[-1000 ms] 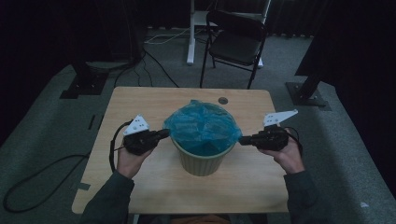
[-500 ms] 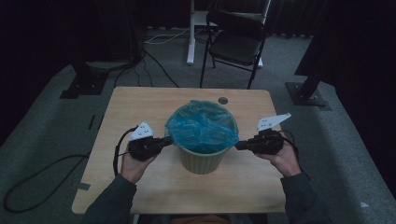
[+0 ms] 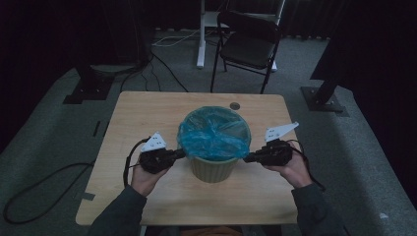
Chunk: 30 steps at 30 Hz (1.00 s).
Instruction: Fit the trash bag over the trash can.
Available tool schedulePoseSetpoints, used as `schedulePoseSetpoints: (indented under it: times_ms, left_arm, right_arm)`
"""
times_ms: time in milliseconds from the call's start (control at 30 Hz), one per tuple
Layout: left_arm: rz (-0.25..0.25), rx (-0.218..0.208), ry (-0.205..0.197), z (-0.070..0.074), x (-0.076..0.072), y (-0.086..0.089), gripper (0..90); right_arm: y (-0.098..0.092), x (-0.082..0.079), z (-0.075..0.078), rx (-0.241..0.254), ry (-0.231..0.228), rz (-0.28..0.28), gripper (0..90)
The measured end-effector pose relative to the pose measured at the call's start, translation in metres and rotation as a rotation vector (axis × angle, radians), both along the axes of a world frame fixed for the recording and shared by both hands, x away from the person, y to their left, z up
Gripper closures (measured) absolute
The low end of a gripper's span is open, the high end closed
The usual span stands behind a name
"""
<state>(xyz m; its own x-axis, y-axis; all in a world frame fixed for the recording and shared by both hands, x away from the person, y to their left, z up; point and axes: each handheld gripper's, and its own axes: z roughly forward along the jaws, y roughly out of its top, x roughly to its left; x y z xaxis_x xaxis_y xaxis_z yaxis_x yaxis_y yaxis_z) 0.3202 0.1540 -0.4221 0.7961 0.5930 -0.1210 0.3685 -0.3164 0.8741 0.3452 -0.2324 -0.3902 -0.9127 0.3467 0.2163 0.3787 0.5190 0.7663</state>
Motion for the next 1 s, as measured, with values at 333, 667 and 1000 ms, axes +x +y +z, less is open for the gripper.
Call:
schedulePoseSetpoints:
  times_ms: [333, 667, 1000]
  left_arm:
    - [0.005, 0.02, 0.019, -0.01, 0.001, -0.001, 87.0]
    - [0.059, -0.027, -0.032, 0.003, -0.007, 0.027, 68.8]
    - [0.077, -0.073, -0.065, 0.02, -0.006, 0.041, 59.0]
  right_arm:
    - [0.002, 0.001, -0.006, -0.012, 0.018, 0.005, 90.0]
    - [-0.016, -0.004, 0.007, 0.023, -0.007, -0.029, 67.5]
    - [-0.033, -0.005, 0.026, 0.087, -0.046, -0.079, 57.2]
